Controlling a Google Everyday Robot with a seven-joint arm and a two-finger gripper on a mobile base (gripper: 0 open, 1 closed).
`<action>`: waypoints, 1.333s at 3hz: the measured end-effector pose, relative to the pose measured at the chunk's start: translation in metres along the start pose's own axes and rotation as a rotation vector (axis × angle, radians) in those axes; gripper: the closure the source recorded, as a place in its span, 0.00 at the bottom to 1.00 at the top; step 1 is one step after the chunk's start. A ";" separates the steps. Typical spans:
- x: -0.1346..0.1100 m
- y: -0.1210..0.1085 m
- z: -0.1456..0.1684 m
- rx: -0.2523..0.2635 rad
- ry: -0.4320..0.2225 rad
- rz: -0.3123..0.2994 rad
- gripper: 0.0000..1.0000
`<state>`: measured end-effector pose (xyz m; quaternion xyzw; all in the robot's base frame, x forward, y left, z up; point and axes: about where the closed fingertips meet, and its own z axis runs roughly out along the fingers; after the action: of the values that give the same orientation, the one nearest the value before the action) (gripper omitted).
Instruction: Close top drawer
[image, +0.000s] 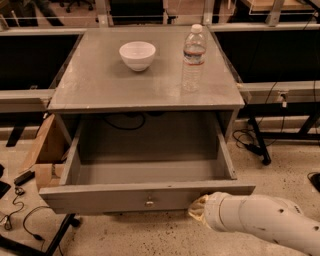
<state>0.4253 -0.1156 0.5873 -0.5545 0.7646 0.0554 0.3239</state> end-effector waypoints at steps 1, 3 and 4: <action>-0.004 -0.011 0.004 0.005 -0.015 -0.014 1.00; -0.014 -0.036 0.012 0.014 -0.043 -0.039 1.00; -0.014 -0.036 0.012 0.014 -0.043 -0.039 1.00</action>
Offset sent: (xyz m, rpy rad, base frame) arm 0.2400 0.0150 0.0425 0.0833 -0.2363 0.1821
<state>0.4643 -0.1126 0.5954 -0.5656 0.7470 0.0556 0.3450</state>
